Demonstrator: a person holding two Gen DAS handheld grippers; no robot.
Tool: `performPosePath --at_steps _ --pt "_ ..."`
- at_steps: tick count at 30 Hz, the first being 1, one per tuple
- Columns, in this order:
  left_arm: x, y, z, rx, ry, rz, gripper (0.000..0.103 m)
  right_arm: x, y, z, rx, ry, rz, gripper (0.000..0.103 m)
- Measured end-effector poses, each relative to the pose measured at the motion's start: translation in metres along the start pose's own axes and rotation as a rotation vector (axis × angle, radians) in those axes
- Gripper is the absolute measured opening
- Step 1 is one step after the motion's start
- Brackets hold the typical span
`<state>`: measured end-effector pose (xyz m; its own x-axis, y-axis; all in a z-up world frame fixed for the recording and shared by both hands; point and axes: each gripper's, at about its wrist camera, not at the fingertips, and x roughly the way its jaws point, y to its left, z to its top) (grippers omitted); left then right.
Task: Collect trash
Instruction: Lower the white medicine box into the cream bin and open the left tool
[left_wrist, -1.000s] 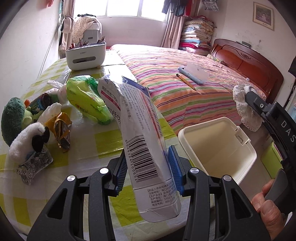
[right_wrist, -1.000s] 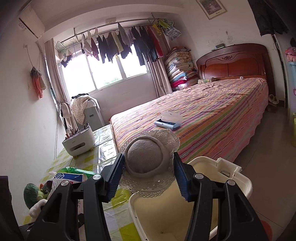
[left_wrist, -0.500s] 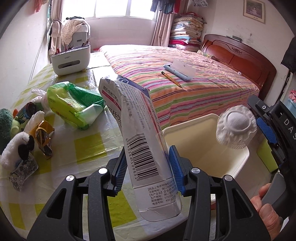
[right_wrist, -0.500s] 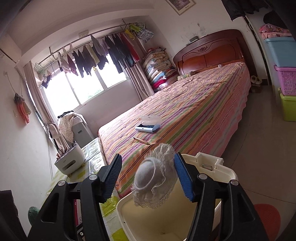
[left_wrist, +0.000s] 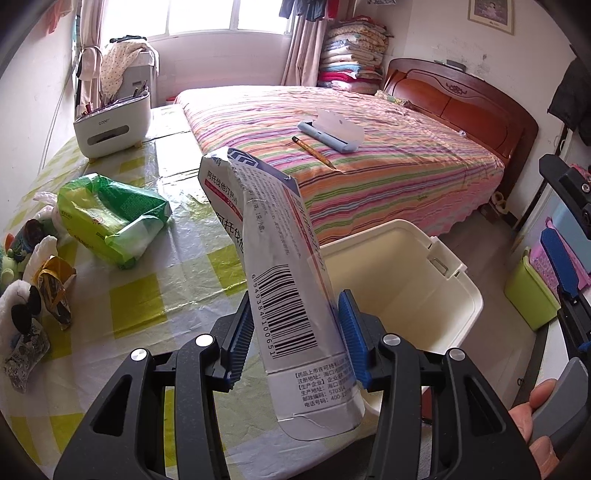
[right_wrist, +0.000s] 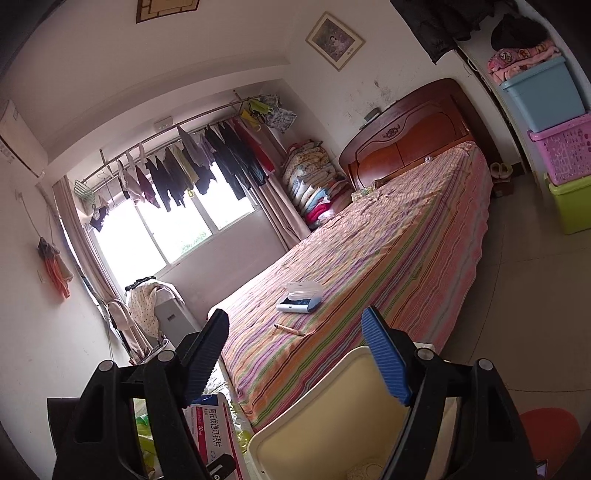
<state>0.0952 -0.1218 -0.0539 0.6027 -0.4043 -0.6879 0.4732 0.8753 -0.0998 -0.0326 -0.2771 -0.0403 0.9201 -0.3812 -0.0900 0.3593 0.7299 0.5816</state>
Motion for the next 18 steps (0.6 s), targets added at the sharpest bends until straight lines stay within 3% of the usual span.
performPosePath --at_steps 7,13,18 --pt "0.01 -0.016 0.007 0.022 0.019 -0.02 0.048 -0.01 -0.003 0.005 0.026 -0.062 0.049 0.073" --pt "0.012 -0.026 0.015 0.048 0.006 -0.016 0.049 -0.009 -0.01 0.005 0.06 -0.054 0.056 0.073" --pt "0.004 -0.027 0.021 0.059 -0.028 -0.004 0.076 -0.005 -0.016 0.005 0.085 -0.027 0.055 0.073"
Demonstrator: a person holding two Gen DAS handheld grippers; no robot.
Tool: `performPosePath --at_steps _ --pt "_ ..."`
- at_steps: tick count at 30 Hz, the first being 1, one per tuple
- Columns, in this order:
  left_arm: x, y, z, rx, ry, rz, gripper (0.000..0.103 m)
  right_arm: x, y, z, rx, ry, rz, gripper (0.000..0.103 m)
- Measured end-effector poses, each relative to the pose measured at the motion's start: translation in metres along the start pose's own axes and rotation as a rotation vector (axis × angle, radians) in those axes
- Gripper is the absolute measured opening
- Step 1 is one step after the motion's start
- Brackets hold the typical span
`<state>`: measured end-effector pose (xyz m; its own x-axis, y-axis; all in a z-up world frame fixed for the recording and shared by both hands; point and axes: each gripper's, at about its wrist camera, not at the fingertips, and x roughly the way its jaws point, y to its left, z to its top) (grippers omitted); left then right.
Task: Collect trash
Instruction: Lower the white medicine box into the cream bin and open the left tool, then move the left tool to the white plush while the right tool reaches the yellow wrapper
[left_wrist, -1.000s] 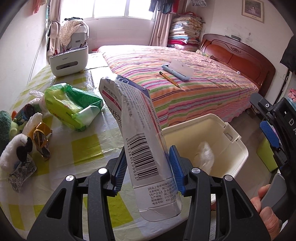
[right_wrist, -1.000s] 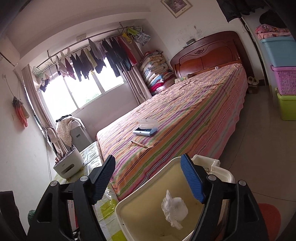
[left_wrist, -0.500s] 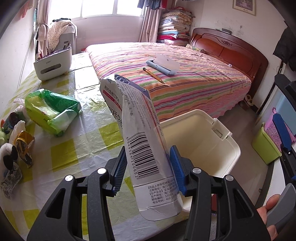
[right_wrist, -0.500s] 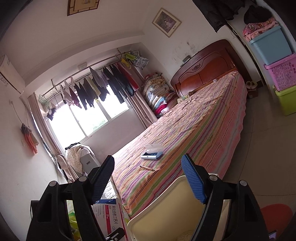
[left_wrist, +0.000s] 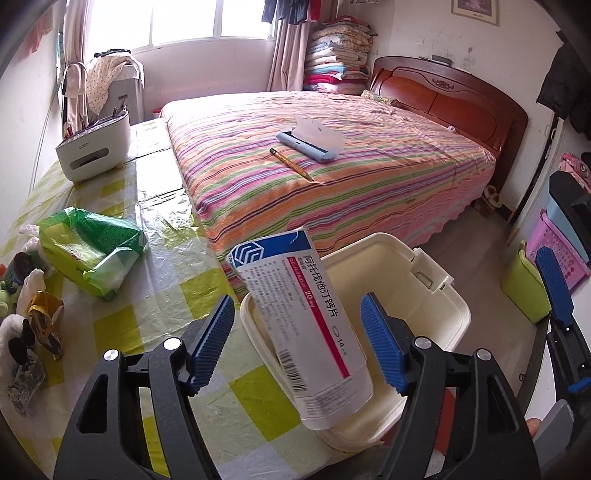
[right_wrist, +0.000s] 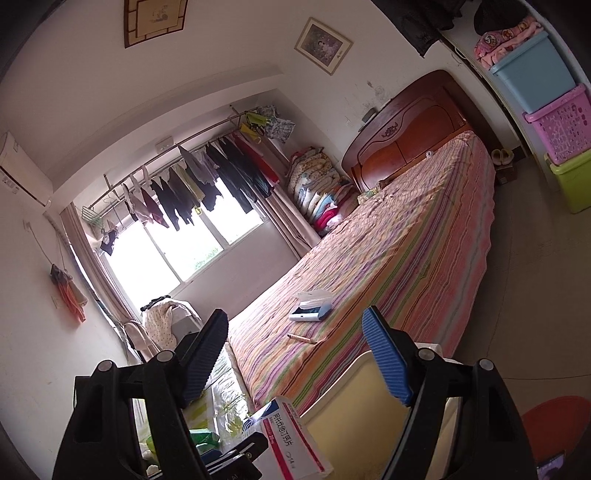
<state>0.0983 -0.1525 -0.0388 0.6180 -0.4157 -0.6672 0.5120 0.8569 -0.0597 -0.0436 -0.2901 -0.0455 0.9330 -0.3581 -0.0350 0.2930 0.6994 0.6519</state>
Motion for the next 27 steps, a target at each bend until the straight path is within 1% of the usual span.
performPosePath --at_steps 4,6,9,13,16,19,23,25,27 --pt "-0.013 0.008 0.0 0.015 -0.026 0.017 0.079 0.0 0.004 -0.002 -0.018 0.008 0.004 0.073" --pt "-0.021 0.016 -0.001 0.017 -0.034 0.031 0.083 0.001 0.007 -0.003 -0.033 0.012 0.007 0.073" --pt "-0.034 0.035 -0.004 0.019 -0.052 0.067 0.084 0.004 0.014 -0.007 -0.052 0.032 0.009 0.073" --pt "-0.052 0.066 -0.013 0.021 -0.079 0.157 0.085 0.009 0.021 -0.011 -0.076 0.058 0.014 0.074" --pt "-0.067 0.091 -0.024 0.029 -0.102 0.244 0.085 0.012 0.027 -0.016 -0.094 0.079 0.024 0.081" --pt "-0.084 0.118 -0.037 0.028 -0.123 0.321 0.086 0.014 0.04 -0.024 -0.127 0.099 0.04 0.081" --pt "-0.102 0.151 -0.054 0.003 -0.128 0.375 0.086 0.019 0.058 -0.036 -0.174 0.136 0.059 0.081" --pt "-0.108 0.167 -0.061 -0.019 -0.129 0.415 0.088 0.022 0.066 -0.043 -0.192 0.153 0.067 0.081" --pt "-0.112 0.185 -0.067 -0.041 -0.119 0.436 0.089 0.025 0.074 -0.05 -0.205 0.176 0.078 0.081"
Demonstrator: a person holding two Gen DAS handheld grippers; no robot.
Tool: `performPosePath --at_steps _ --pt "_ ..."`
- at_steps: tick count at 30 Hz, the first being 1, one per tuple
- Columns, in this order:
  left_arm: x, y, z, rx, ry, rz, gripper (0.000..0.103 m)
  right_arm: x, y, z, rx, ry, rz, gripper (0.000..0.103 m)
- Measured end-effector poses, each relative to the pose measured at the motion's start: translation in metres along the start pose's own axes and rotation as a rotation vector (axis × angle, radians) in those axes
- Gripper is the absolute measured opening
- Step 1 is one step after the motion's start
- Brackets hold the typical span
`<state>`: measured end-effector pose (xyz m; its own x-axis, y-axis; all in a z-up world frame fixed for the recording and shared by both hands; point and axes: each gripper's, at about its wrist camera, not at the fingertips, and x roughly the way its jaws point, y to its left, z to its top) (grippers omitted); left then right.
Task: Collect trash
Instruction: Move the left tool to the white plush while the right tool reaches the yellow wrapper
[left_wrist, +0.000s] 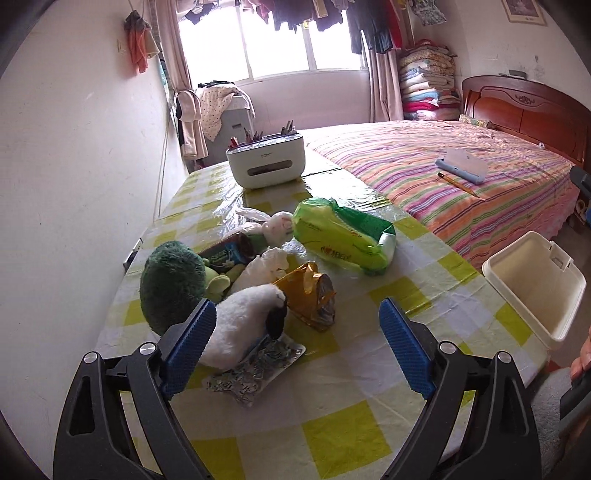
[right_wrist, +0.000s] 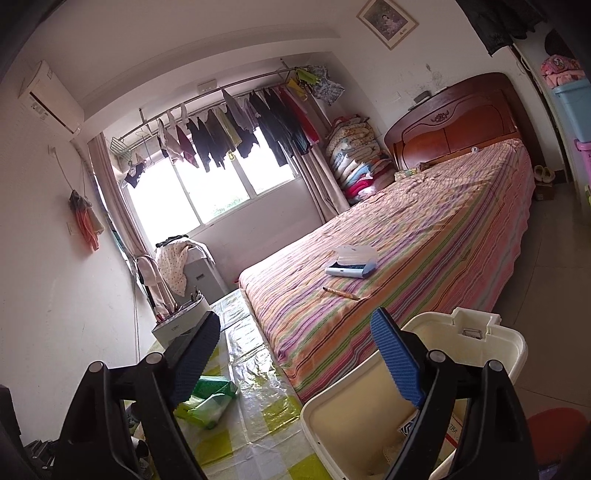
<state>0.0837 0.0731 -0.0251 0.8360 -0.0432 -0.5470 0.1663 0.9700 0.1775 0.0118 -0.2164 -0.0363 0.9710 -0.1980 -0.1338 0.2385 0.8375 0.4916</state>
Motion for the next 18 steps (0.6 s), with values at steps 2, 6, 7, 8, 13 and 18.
performPosePath --at_steps 2,6,7,8,13,18 --pt "0.008 0.015 -0.003 -0.025 0.025 0.011 0.089 0.005 0.01 -0.006 -0.016 0.025 0.013 0.082" --pt "0.031 0.035 -0.007 -0.083 0.107 -0.013 0.089 0.011 0.032 -0.017 -0.068 0.057 0.039 0.082" --pt "0.038 0.038 -0.008 -0.089 0.132 -0.022 0.089 0.011 0.036 -0.019 -0.082 0.063 0.046 0.082" --pt "0.044 0.04 -0.008 -0.096 0.152 -0.033 0.089 0.012 0.041 -0.022 -0.096 0.069 0.053 0.082" --pt "0.065 0.045 -0.011 -0.125 0.212 -0.061 0.088 0.015 0.061 -0.035 -0.17 0.108 0.093 0.082" --pt "0.076 0.051 -0.009 -0.146 0.231 -0.061 0.076 0.023 0.075 -0.044 -0.201 0.162 0.139 0.082"
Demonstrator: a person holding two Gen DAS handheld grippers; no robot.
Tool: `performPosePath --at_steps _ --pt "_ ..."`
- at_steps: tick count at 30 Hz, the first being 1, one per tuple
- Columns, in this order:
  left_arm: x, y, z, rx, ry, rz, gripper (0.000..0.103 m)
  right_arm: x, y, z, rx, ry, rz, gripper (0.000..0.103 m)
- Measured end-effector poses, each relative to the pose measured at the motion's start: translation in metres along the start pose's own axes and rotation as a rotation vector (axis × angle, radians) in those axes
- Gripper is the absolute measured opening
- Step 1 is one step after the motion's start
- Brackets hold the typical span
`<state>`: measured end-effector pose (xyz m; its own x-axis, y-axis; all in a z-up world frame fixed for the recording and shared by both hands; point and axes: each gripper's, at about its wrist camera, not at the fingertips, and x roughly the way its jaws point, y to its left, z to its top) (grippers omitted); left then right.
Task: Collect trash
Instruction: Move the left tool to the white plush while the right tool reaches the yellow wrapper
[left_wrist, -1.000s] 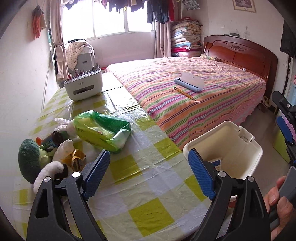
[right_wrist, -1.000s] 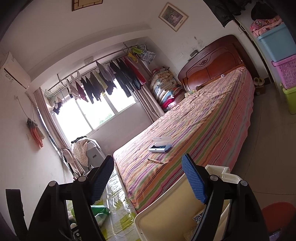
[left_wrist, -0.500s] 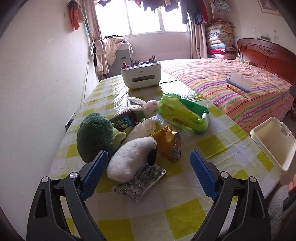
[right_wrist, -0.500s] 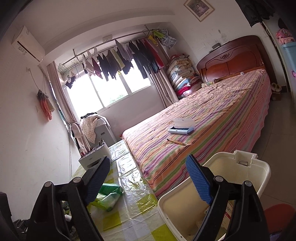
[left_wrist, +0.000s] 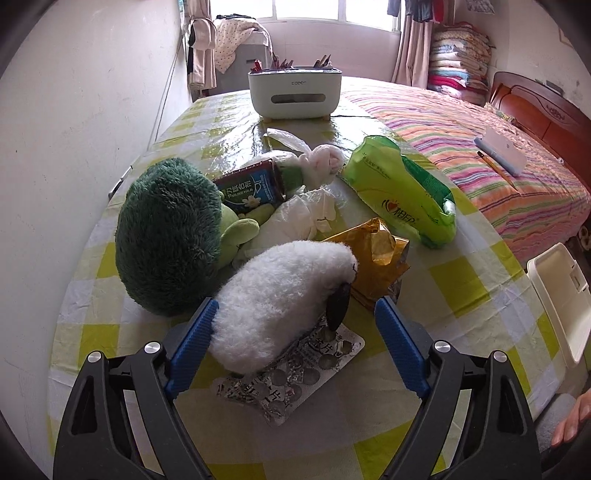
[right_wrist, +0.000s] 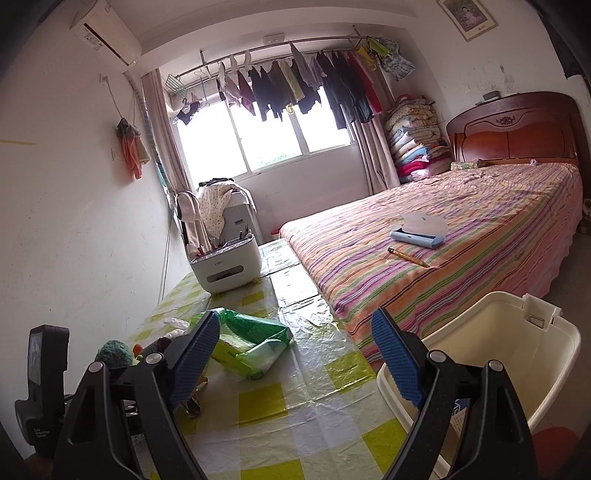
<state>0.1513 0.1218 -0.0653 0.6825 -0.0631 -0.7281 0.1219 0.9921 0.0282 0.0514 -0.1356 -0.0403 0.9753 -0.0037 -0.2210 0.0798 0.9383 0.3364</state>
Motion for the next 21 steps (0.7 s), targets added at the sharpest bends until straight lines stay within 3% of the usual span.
performPosePath --at_steps 1,3,6,8,12,16,21 --pt "0.001 0.001 0.001 -0.006 0.002 0.002 0.07 0.002 0.001 -0.001 0.0 0.011 0.007 0.082" --pt "0.003 0.007 0.002 -0.026 0.012 -0.01 0.049 0.006 0.005 -0.003 -0.005 0.031 0.021 0.082" --pt "0.002 0.015 0.001 -0.071 0.016 -0.038 0.042 0.008 0.008 -0.005 -0.011 0.044 0.03 0.082" --pt "0.001 0.019 0.002 -0.09 0.016 -0.041 0.031 0.01 0.01 -0.007 -0.012 0.053 0.044 0.082" --pt "-0.005 0.034 0.0 -0.185 0.007 -0.083 0.028 0.021 0.019 -0.012 -0.014 0.106 0.123 0.082" --pt "-0.012 0.048 -0.003 -0.247 -0.01 -0.093 0.026 0.045 0.033 -0.023 -0.014 0.22 0.212 0.082" --pt "-0.028 0.063 -0.007 -0.307 -0.059 -0.098 0.022 0.066 0.05 -0.036 -0.029 0.32 0.253 0.082"
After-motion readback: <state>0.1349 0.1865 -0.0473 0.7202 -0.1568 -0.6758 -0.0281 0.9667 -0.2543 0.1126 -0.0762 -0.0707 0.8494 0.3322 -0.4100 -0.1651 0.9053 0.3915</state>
